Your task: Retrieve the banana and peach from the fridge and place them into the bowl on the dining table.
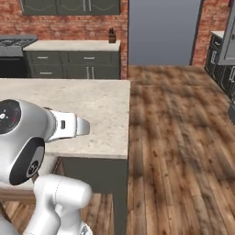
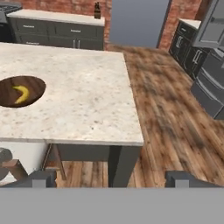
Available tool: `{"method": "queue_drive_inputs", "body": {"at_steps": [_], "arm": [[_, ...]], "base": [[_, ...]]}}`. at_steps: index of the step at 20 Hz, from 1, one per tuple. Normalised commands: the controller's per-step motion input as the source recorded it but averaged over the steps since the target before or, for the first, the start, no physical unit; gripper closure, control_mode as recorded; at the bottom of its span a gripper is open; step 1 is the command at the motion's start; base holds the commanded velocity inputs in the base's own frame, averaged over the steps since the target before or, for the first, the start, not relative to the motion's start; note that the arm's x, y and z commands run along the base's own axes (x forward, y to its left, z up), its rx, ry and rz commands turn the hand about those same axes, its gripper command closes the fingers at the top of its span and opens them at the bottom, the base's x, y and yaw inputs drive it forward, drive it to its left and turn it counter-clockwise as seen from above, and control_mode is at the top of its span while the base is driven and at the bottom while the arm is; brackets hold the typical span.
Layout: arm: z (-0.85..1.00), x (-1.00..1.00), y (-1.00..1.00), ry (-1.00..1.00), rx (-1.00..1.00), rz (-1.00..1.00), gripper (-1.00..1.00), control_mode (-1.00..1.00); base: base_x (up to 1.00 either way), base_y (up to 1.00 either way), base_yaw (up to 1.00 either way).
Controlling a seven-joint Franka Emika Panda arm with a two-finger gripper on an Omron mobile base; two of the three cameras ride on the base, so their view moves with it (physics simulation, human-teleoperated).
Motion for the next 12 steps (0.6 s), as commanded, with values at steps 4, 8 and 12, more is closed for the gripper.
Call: {"method": "queue_drive_inputs", "body": {"at_steps": [4, 8, 12], "arm": [[0.0, 0.0, 0.0, 0.0, 0.0, 0.0, -1.0, 1.0], [0.0, 0.0, 0.0, 0.0, 0.0, 0.0, -1.0, 1.0], [0.0, 0.0, 0.0, 0.0, 0.0, 0.0, -1.0, 1.0]], "base": [[0.29, -1.0, -0.18], [0.55, -1.0, -0.14], [0.69, -1.0, -0.13]]}}
